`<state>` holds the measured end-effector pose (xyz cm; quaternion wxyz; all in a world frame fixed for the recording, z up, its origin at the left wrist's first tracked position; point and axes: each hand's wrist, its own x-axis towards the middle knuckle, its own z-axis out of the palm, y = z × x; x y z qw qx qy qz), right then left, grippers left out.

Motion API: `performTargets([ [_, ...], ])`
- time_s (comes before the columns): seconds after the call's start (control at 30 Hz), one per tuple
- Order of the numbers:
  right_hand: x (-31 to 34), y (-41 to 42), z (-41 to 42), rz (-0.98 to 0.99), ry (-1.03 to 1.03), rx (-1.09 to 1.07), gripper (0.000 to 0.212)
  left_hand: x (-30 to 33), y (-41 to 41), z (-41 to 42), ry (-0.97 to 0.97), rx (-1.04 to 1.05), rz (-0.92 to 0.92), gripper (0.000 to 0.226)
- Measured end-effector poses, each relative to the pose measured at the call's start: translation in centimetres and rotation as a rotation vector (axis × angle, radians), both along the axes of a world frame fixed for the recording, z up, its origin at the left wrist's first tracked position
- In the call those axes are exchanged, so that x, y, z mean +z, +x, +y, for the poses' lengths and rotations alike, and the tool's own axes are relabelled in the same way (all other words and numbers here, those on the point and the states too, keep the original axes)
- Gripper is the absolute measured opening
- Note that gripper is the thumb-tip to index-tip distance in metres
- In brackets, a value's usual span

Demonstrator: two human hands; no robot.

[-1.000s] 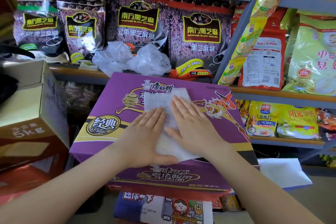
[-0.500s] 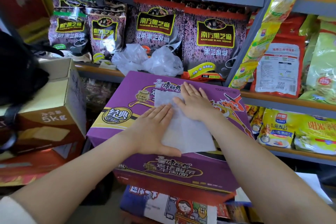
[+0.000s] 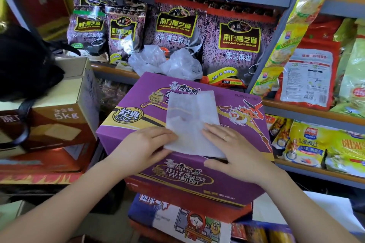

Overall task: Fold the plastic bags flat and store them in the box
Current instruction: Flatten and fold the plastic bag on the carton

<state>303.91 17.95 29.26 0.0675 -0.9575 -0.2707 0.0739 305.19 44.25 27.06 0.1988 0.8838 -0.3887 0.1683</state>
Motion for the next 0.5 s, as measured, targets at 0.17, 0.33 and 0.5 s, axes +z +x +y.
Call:
performTargets([
  [0.17, 1.1, 0.4, -0.4, 0.066, 0.103, 0.015, 0.100, 0.3, 0.1, 0.1, -0.104, 0.002, 0.122, 0.027],
  [0.33, 1.9, 0.5, -1.6, 0.108, 0.358, -0.059, 0.073, 0.7, -1.6, -0.5, -0.393, 0.131, 0.256, 0.018],
  [0.5, 1.2, 1.1, -0.4, 0.064, 0.372, -0.098, 0.044, 1.0, -2.1, -0.6, -0.479, 0.194, 0.281, 0.015],
])
